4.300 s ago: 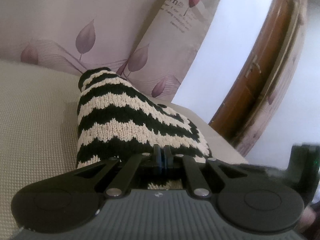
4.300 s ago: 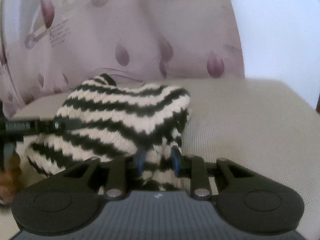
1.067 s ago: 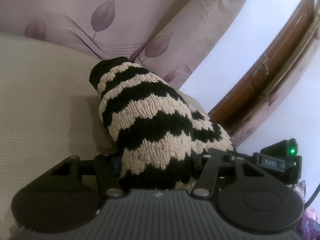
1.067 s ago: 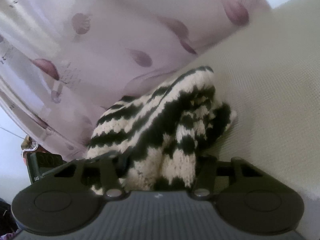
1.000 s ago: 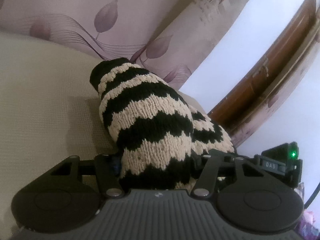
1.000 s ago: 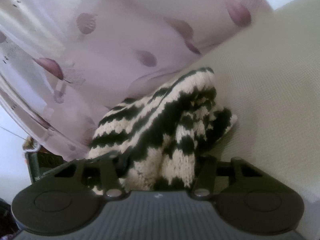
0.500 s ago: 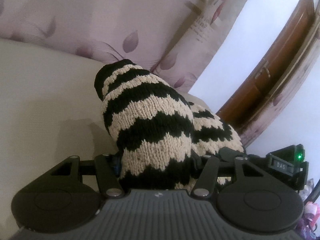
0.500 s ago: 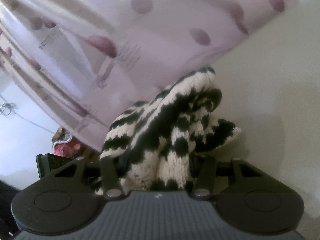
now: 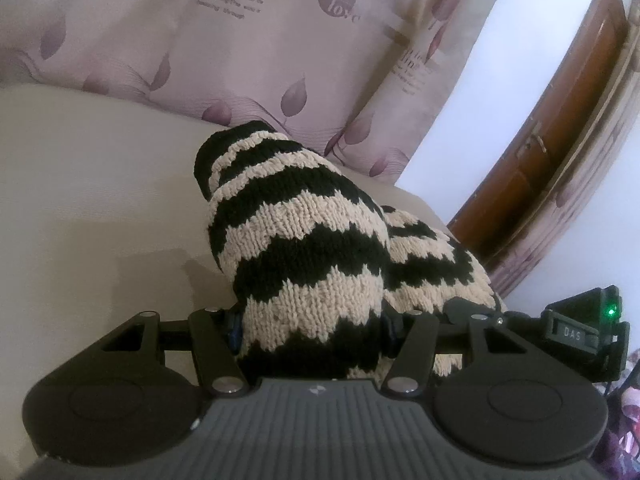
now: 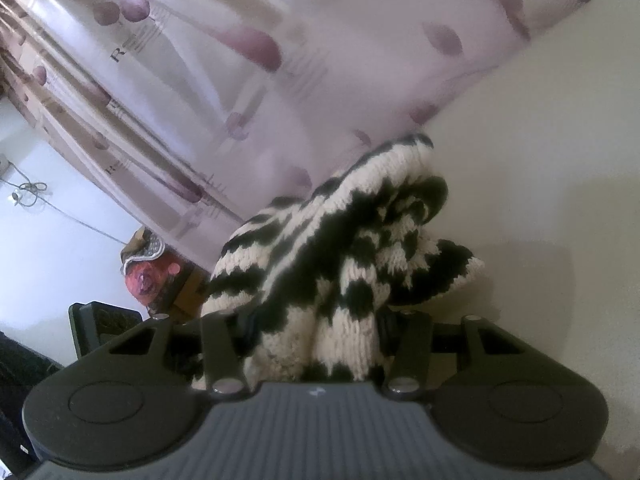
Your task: Fold small clothes
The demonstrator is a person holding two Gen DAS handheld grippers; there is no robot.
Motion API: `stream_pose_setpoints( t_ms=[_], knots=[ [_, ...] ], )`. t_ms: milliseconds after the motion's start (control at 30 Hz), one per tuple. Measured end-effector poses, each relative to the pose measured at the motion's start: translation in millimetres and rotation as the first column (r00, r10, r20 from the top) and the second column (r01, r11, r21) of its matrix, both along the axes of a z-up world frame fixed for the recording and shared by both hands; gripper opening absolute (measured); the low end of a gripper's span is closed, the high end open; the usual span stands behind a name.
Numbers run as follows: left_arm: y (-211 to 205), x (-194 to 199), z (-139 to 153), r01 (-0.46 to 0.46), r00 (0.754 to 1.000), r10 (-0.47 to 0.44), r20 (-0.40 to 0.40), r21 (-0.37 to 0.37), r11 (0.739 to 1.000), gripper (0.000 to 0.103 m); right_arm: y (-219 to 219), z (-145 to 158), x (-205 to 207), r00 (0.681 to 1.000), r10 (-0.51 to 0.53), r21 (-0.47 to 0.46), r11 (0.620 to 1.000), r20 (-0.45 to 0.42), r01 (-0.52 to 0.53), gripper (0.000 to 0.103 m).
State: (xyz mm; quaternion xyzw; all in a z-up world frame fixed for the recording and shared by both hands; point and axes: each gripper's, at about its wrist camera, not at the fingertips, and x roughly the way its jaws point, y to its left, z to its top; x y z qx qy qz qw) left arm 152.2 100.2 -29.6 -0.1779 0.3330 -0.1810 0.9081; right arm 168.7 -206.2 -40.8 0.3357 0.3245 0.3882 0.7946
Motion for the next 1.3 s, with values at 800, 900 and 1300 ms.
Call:
stream_pose_setpoints(
  t_ms=[800,900,1300],
  knots=[
    [14.9,-2.6,-21.0,-0.007,1.000,0.008,-0.013,0.036,0.999,0.058,24.6,-21.0,-16.8,1.000,-0.016,-0.057,0.998,0.001,0.016,0.050],
    [12.3,-1.8,-23.6,-0.004,1.000,0.005,-0.012,0.057,0.998,0.058,25.1,-25.9,-16.5,1.000,-0.021,-0.064,0.998,-0.007,0.020,0.050],
    [-0.3,1.1,-31.7,-0.021,1.000,0.021,0.006,0.125,0.992,0.060,21.7,-38.8,-12.2,0.999,-0.035,-0.084,0.996,-0.034,0.032,0.050]
  ],
)
